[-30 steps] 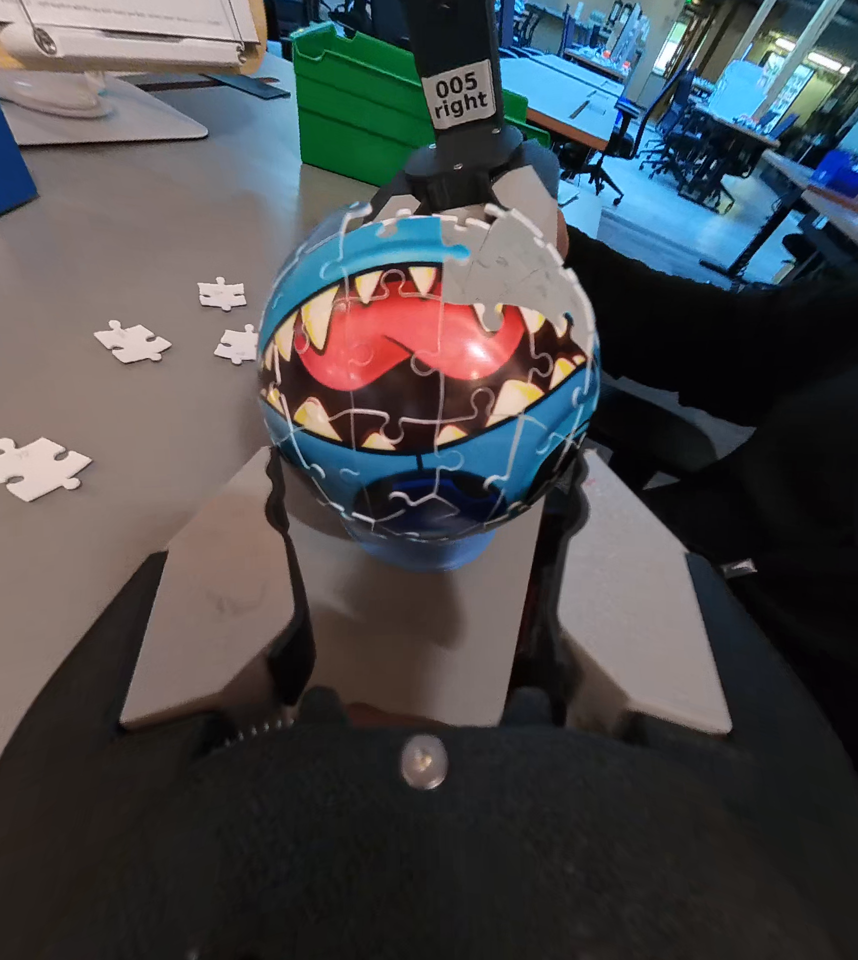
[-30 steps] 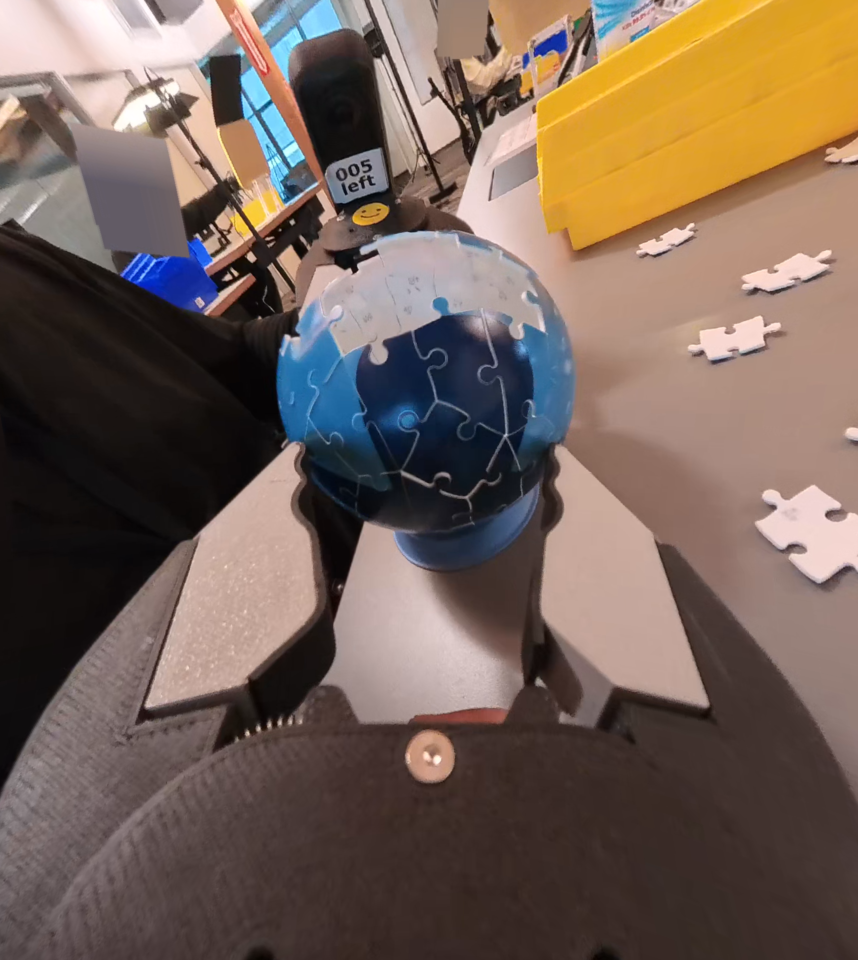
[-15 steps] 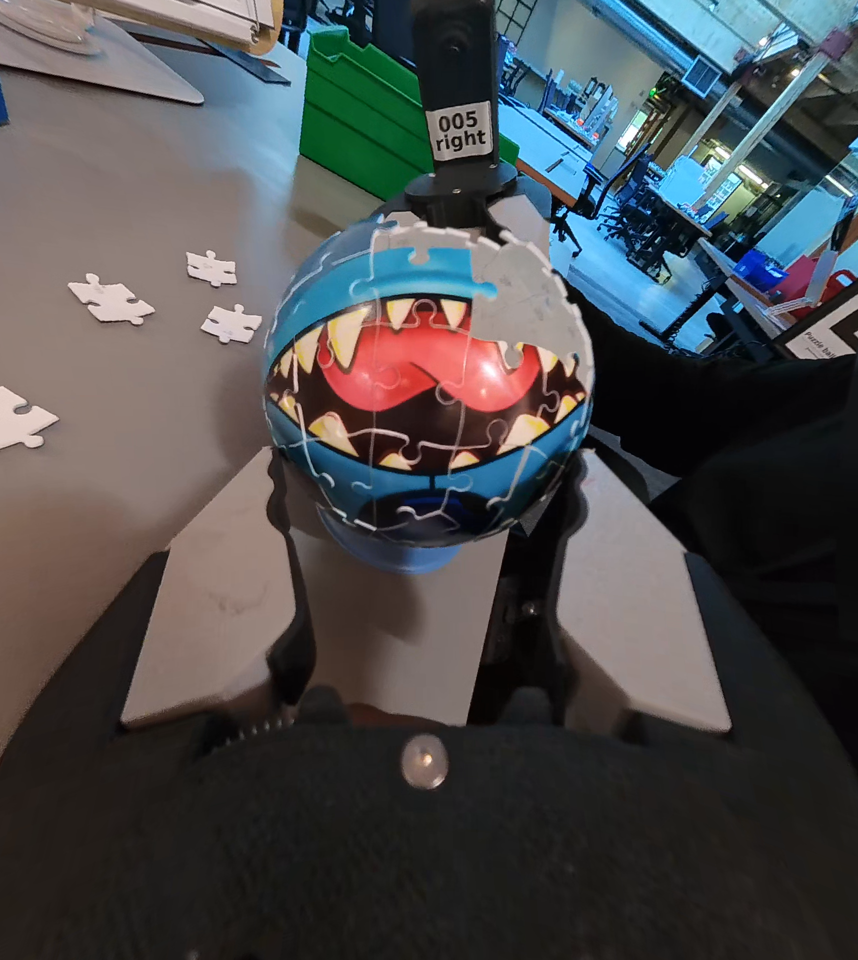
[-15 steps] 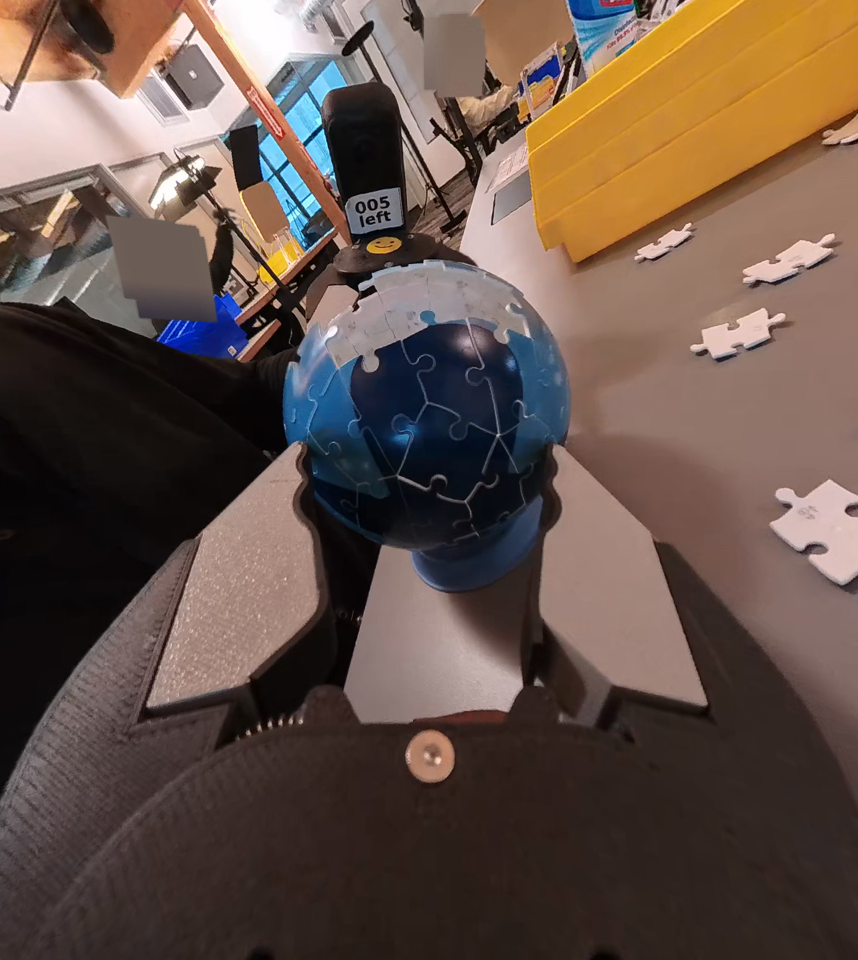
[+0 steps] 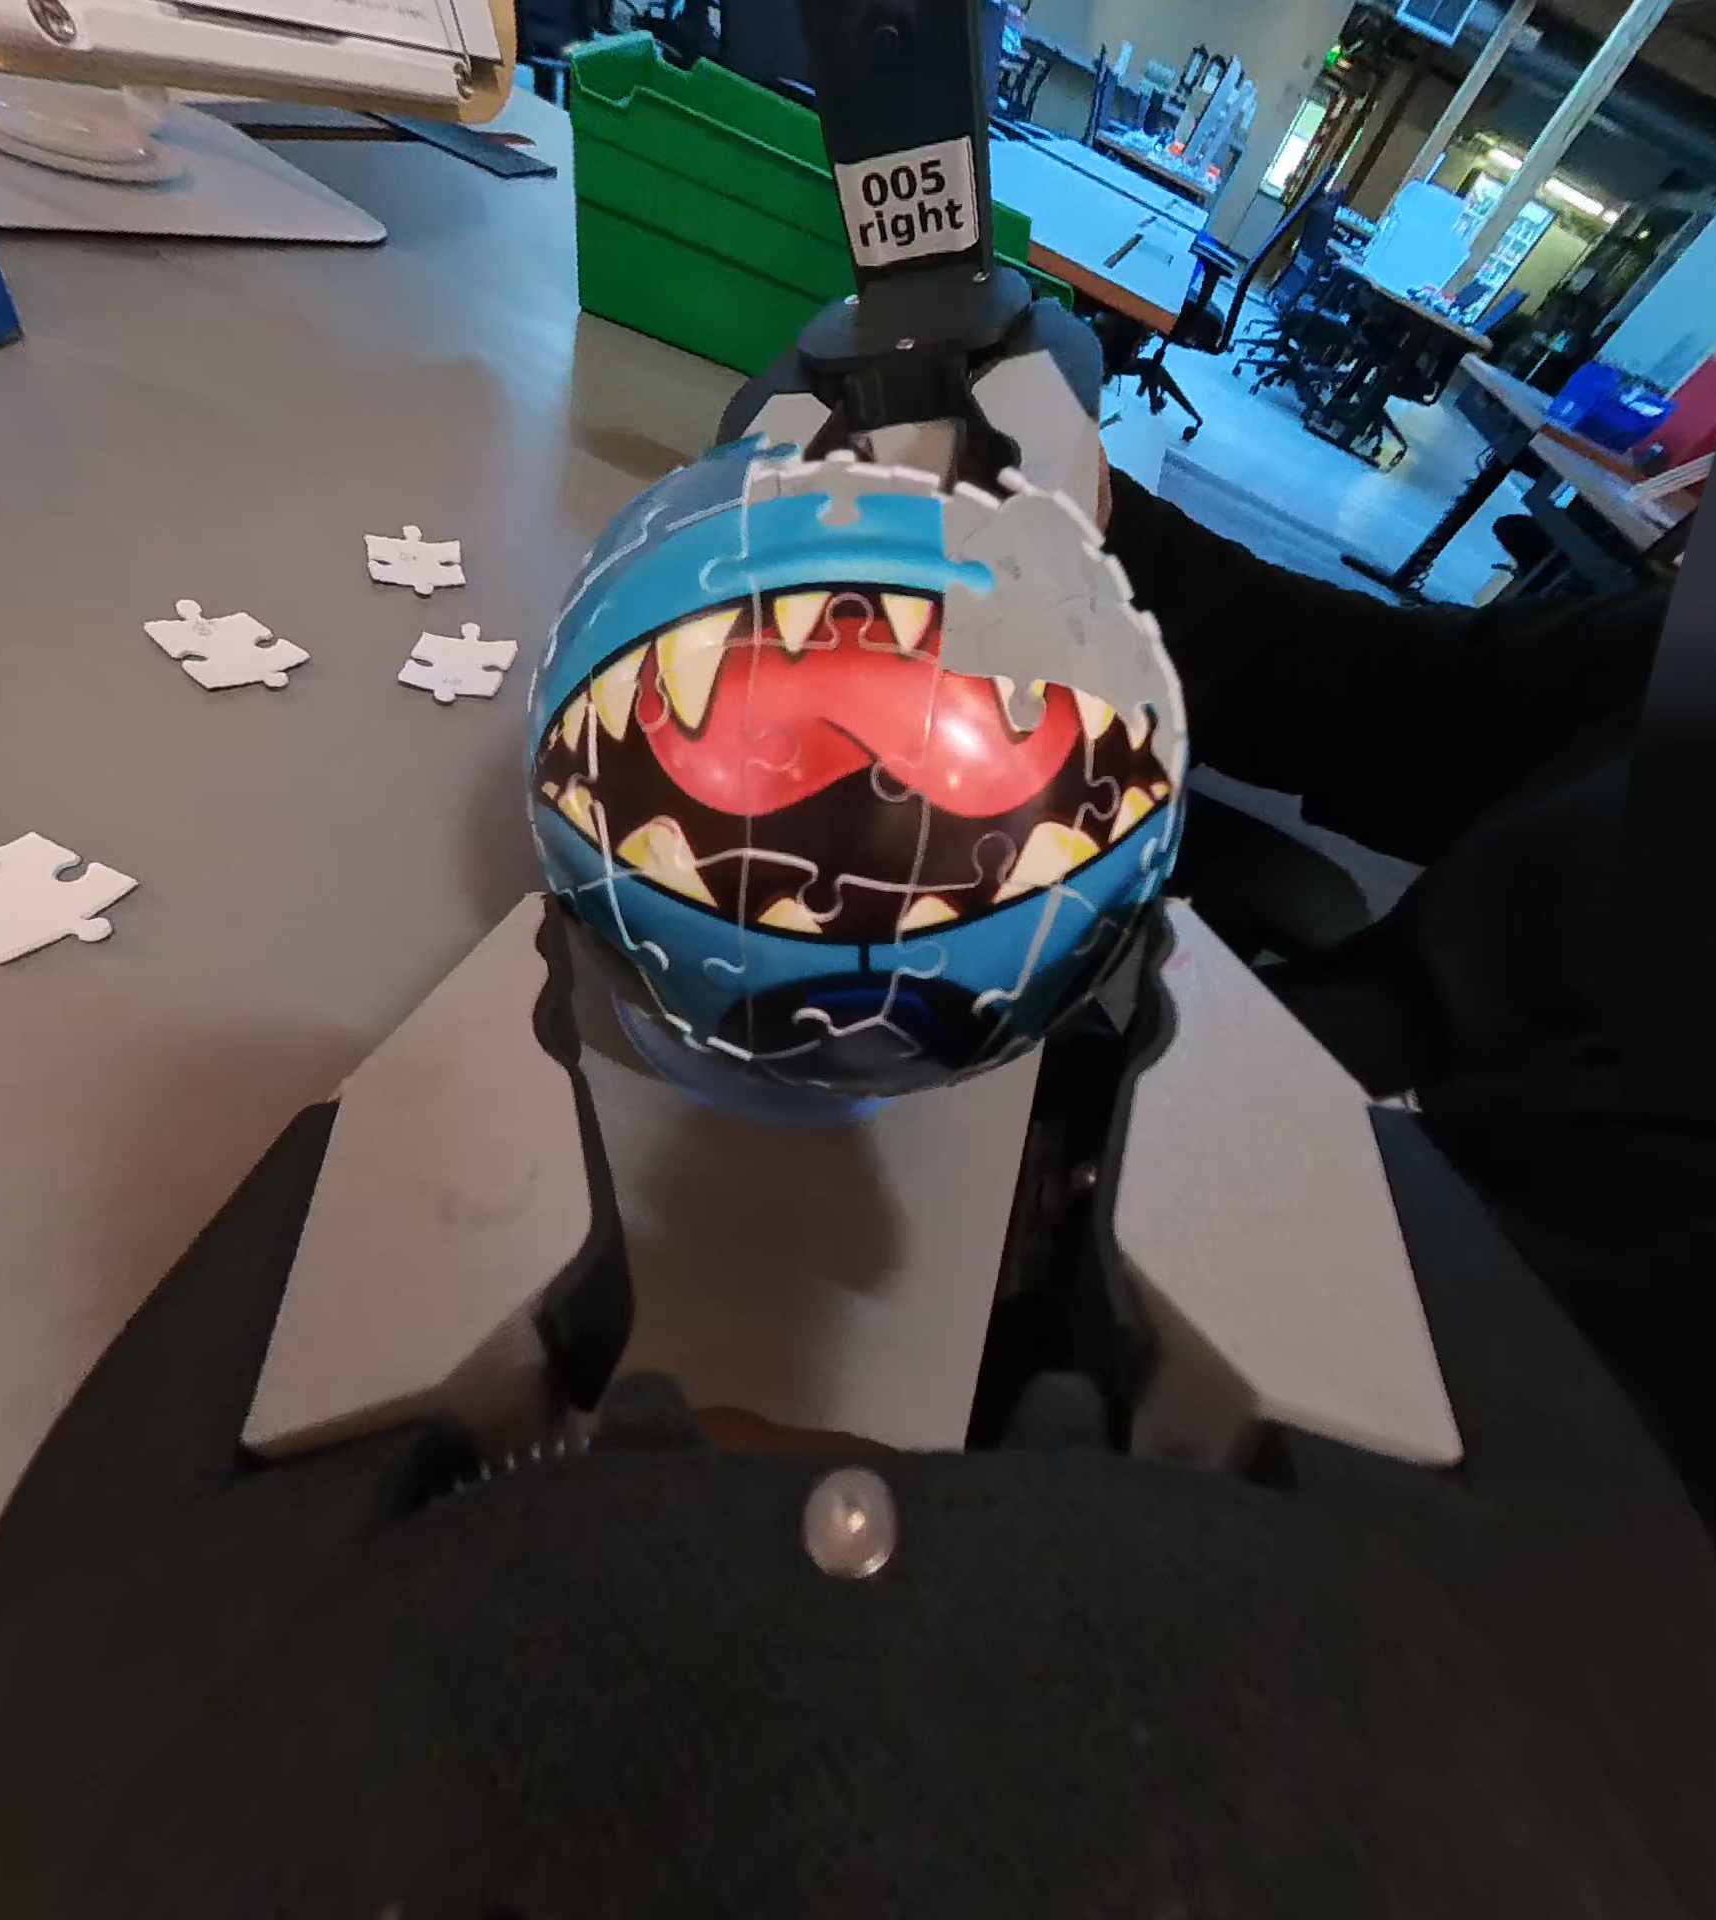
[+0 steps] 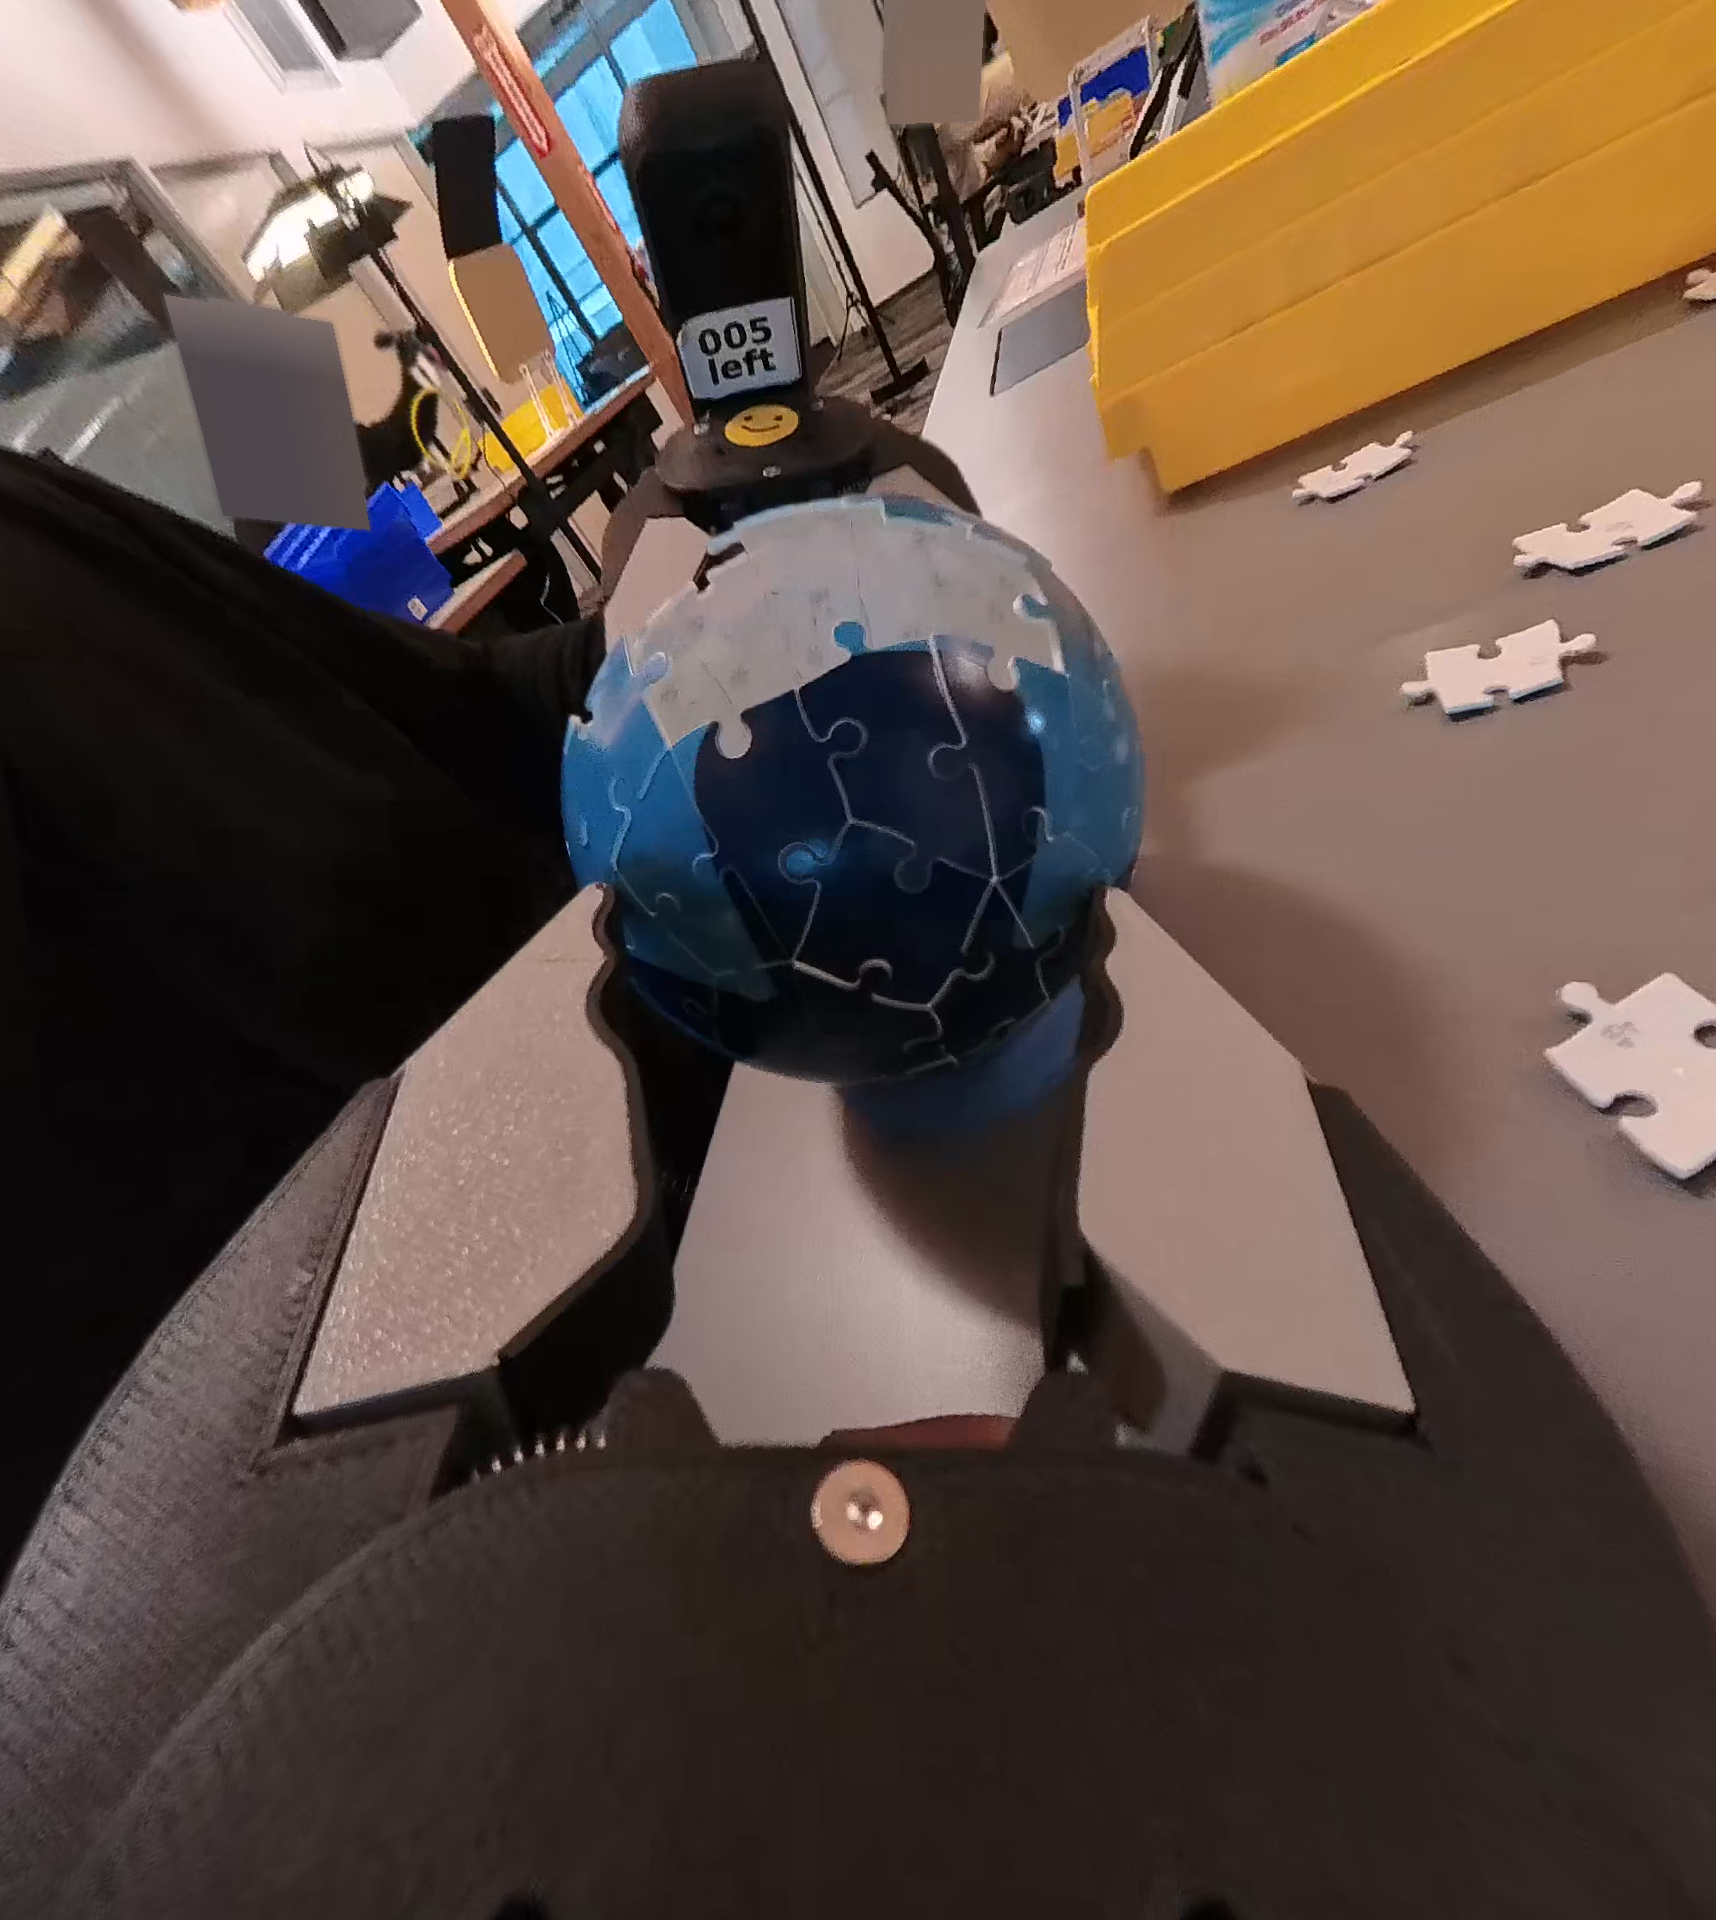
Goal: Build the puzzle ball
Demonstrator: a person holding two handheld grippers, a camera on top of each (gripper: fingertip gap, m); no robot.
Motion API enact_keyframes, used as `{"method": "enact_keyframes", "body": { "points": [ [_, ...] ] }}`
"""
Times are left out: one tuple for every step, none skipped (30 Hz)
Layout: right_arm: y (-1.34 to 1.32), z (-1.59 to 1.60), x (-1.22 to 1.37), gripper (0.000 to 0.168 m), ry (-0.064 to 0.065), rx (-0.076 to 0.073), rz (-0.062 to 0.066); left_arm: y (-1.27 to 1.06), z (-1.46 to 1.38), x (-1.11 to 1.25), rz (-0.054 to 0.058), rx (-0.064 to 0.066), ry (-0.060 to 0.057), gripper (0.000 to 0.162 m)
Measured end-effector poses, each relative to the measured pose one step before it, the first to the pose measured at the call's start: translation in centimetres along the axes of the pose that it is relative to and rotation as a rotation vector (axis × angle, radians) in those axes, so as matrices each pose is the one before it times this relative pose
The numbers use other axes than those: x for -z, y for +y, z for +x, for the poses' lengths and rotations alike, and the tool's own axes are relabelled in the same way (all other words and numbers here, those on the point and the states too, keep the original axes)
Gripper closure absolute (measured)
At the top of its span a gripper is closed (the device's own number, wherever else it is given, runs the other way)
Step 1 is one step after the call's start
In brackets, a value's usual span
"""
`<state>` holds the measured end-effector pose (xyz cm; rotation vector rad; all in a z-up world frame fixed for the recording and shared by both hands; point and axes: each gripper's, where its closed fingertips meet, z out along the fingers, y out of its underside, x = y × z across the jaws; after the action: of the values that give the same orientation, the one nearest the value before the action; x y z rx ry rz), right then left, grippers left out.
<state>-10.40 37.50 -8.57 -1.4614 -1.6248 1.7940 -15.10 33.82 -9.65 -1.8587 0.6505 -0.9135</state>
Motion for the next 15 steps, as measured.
{"method": "enact_keyframes", "body": {
  "points": [
    [0.159,-0.080,0.000,0.083,0.0045,0.0116,-0.0087,-0.011,0.071,0.021,0.0058,-0.0153,-0.0024,0.055],
    [0.060,-0.076,0.042,0.083,0.0052,0.0108,-0.0022,0.008,0.055,0.002,0.0046,-0.0089,-0.0004,0.056],
    [0.040,-0.052,0.101,0.084,0.0053,0.0098,-0.0020,0.006,0.037,0.006,0.0038,-0.0061,0.0020,0.056],
    [0.038,-0.002,0.162,0.086,0.0058,0.0110,-0.0032,0.020,0.033,0.040,0.0019,-0.0034,0.0046,0.055],
    [-0.003,0.031,0.286,0.087,0.0063,0.0138,-0.0045,-0.029,0.040,0.137,0.0031,-0.0030,0.0068,0.056],
    [-0.153,0.100,0.478,0.088,0.0095,0.0188,-0.0005,-0.131,0.094,0.305,0.0074,-0.0068,0.0102,0.056],
    [-0.327,0.262,0.733,0.088,0.0172,0.0230,0.0080,-0.256,0.117,0.506,0.0105,-0.0114,0.0113,0.058],
    [-0.452,0.514,0.929,0.090,0.0265,0.0203,0.0157,-0.399,-0.071,0.674,0.0142,-0.0100,0.0011,0.059],
    [-0.501,0.768,1.017,0.093,0.0330,0.0122,0.0205,-0.455,-0.228,0.758,0.0128,-0.0099,-0.0051,0.060],
    [-0.392,0.998,0.974,0.097,0.0371,0.0059,0.0162,-0.465,-0.289,0.780,0.0101,-0.0119,-0.0060,0.060],
    [-0.143,1.244,0.814,0.102,0.0457,0.0015,0.0029,-0.492,-0.462,0.707,0.0095,-0.0129,-0.0142,0.062],
    [0.126,1.334,0.558,0.104,0.0491,-0.0005,-0.0137,-0.465,-0.758,0.574,0.0064,-0.0119,-0.0289,0.065],
    [0.348,1.221,0.264,0.105,0.0434,0.0035,-0.0284,-0.374,-0.704,0.409,-0.0002,-0.0127,-0.0232,0.066],
    [0.432,1.092,0.009,0.106,0.0402,0.0120,-0.0355,-0.370,-0.563,0.266,-0.0008,-0.0133,-0.0119,0.066],
    [0.309,0.981,-0.191,0.107,0.0398,0.0192,-0.0319,-0.424,-0.631,0.117,0.0020,-0.0124,-0.0166,0.067]
  ]
}}
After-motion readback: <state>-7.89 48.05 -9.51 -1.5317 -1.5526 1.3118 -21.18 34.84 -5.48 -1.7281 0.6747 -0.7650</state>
